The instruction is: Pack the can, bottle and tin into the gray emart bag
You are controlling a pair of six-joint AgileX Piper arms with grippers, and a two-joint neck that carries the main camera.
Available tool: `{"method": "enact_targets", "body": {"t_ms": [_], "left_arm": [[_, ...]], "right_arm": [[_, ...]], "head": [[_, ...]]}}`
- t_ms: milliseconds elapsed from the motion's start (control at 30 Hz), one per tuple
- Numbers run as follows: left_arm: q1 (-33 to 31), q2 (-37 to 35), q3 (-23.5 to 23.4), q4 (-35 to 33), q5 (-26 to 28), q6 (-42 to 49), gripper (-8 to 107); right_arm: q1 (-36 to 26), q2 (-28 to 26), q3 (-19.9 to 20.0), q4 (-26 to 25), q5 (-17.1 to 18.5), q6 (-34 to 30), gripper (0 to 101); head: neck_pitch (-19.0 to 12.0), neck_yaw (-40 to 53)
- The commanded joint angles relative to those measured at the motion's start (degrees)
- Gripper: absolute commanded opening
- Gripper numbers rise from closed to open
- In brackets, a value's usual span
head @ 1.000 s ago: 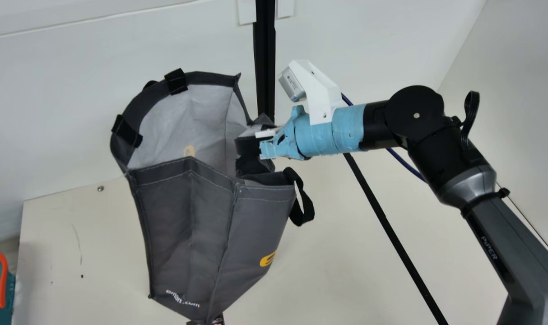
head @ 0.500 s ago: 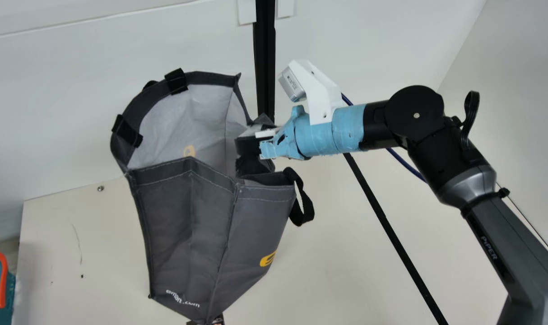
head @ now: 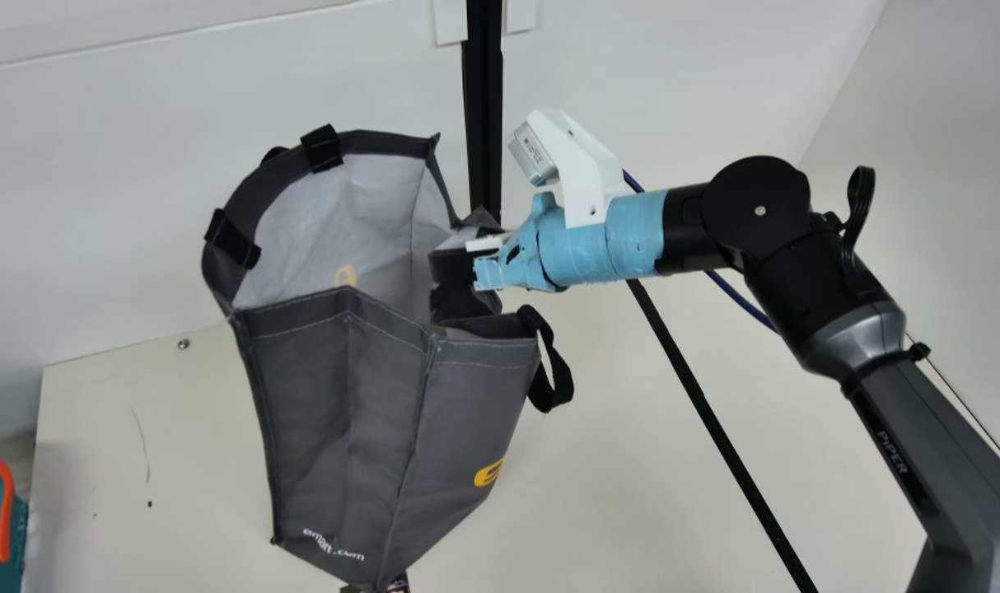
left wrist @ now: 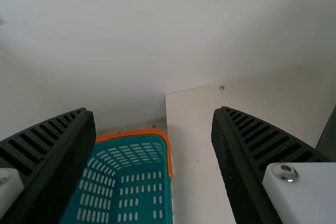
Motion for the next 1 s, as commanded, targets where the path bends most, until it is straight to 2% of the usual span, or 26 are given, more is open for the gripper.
{"method": "enact_targets", "body": {"t_ms": [0,67,433,767,967], "left_arm": [[0.2,-1.1,1.6,-0.2,0.0,-0.1,90],[0.5,-2.2,2.8,-0.6,0.0,-0.2,90],[0.5,-2.2,2.7,-0.7,0.0,-0.1,90],[0.5,-2.2,2.7,-0.7,0.0,-0.1,90],[0.5,-2.2,2.7,-0.7,0.0,-0.1,90]], "right_arm": [[0.0,0.0,0.0,0.0,0.0,0.0,0],[0.0,0.0,0.0,0.0,0.0,0.0,0],[0.1,0.1,-0.6,-0.5,0.1,0.5,0],[-2.0,-0.1,-6.9,-7.1,-0.7,4.2,0],[-3.6,-0.8,-9.0,-11.6,-2.1,7.4,0]], "head": [[-1.3,-0.1],[-1.3,-0.1],[-1.3,-0.1],[-1.3,-0.1],[-1.3,-0.1]]}}
